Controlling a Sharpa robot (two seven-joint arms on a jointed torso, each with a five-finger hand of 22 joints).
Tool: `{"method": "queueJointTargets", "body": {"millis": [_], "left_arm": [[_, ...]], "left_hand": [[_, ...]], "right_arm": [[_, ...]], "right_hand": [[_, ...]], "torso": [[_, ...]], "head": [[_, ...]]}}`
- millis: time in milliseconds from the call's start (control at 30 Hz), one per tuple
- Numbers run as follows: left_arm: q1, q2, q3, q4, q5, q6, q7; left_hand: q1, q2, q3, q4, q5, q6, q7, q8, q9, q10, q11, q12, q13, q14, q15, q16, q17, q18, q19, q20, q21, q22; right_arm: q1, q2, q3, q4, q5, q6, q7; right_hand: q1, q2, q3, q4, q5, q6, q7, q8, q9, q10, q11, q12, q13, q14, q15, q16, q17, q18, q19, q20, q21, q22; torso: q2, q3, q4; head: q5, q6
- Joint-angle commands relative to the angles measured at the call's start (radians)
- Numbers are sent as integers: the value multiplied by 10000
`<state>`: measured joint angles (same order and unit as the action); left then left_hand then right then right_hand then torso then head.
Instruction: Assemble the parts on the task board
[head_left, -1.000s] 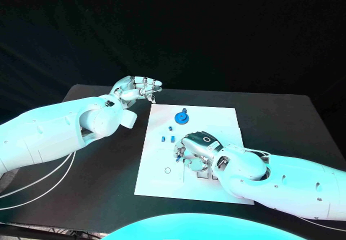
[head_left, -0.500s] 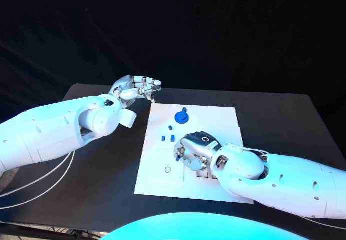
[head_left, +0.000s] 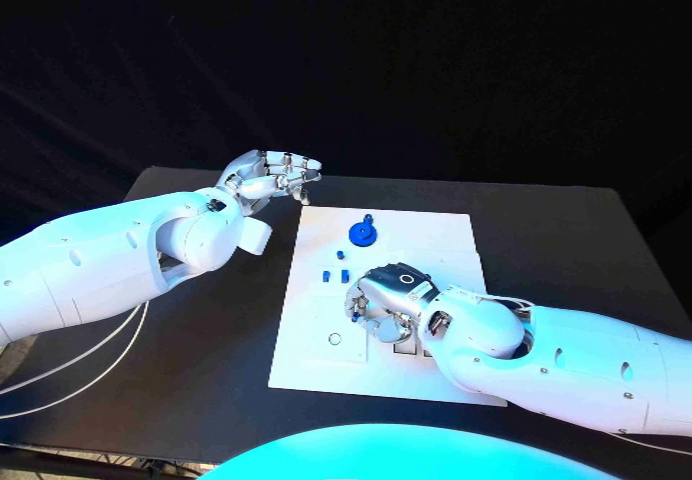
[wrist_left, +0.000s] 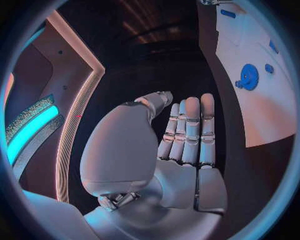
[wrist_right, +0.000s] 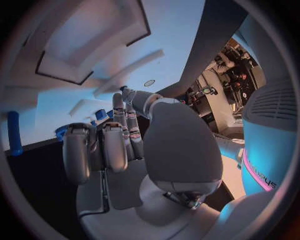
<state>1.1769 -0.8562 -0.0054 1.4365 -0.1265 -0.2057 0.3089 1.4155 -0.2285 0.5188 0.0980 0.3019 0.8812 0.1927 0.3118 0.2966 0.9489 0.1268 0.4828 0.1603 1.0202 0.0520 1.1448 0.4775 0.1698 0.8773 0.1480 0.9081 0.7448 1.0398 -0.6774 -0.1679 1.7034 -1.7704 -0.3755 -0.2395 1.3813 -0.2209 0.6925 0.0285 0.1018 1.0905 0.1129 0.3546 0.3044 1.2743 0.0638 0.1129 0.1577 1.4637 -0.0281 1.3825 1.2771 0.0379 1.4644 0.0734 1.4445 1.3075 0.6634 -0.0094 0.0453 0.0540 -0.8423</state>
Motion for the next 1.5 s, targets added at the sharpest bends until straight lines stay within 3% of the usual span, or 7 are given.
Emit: {"method": "queueJointTargets", "body": {"millis": [33,333,800,1200,1300,1433,1500], "left_arm": [[5,8,7,27,47,91,17],[5,13,7,21,45,117,-11],[5,19,6,1,44,191,-60],[4,30,2,-18,43,254,-62],[4,35,-5,-25,41,265,-60],[3,36,-17,-30,38,266,-61],[3,35,-22,-27,35,267,-61]], "left_hand": [[28,78,-76,-8,11,-37,3,-1,-16,-65,-1,38,-9,-56,22,-59,-9,133,24,28,-52,-9],[40,84,-78,-13,12,-40,3,3,-15,-75,-1,45,-9,-62,23,-64,-13,135,23,31,-63,-15],[45,86,-81,-16,12,-42,3,6,-15,-83,1,47,-9,-66,24,-67,-16,135,22,32,-68,-18],[45,86,-81,-16,12,-42,3,6,-15,-83,1,47,-9,-66,24,-67,-16,135,22,32,-68,-18],[56,92,-84,-20,12,-41,4,12,-13,-99,3,51,-11,-75,26,-74,-21,136,20,34,-79,-24],[56,92,-84,-20,12,-41,4,12,-13,-99,3,51,-11,-75,26,-74,-21,136,20,34,-79,-24],[56,92,-84,-20,12,-41,4,12,-13,-99,3,51,-11,-75,26,-74,-21,136,20,34,-79,-24]], "right_arm": [[-34,14,-33,4,-174,502,-18],[-34,-23,-45,-11,-97,220,-60],[20,-566,-23,456,-97,-463,-203],[1098,-2030,130,942,727,-191,-243],[1318,-2322,141,822,1001,75,-125],[1449,-2564,147,664,1170,521,-31],[1480,-2644,147,599,1212,783,-11]], "right_hand": [[-159,-27,-110,4,83,-36,43,14,48,224,-170,-87,6,481,-26,-71,-23,-93,634,-37,-68,2081],[-872,-581,-587,124,489,-1150,257,-773,-117,-1040,177,-508,-280,332,264,-389,-509,129,270,186,-1195,1627],[-794,-597,-888,30,546,-1433,278,-1035,-143,-1641,264,-408,-442,229,318,-608,-810,262,75,278,-1892,1320],[-797,-655,-1059,11,575,-1399,255,-1068,-128,-1637,248,-269,-448,304,308,-463,-625,229,154,276,-1740,1374],[-831,-655,-1482,10,598,-1461,250,-1173,-136,-1846,261,-193,-488,352,323,-358,-518,248,142,282,-1864,1314],[-172,-149,-4098,465,1033,-1604,27,-1595,-182,-2577,335,306,-613,307,374,-356,-621,324,68,337,-2391,1075],[149,-31,-4858,736,1053,-1641,5,-1711,-197,-2754,352,470,-657,296,400,-351,-644,334,71,343,-2454,1047]], "torso": [[1,-3,0],[-3,5,-3],[-5,11,-11],[-9,-1,-8],[2,0,-3],[8,7,-7],[8,7,-7]], "head": [[-14,1],[-41,14],[-174,113],[-402,274],[-442,313],[-435,322],[-435,322]]}}
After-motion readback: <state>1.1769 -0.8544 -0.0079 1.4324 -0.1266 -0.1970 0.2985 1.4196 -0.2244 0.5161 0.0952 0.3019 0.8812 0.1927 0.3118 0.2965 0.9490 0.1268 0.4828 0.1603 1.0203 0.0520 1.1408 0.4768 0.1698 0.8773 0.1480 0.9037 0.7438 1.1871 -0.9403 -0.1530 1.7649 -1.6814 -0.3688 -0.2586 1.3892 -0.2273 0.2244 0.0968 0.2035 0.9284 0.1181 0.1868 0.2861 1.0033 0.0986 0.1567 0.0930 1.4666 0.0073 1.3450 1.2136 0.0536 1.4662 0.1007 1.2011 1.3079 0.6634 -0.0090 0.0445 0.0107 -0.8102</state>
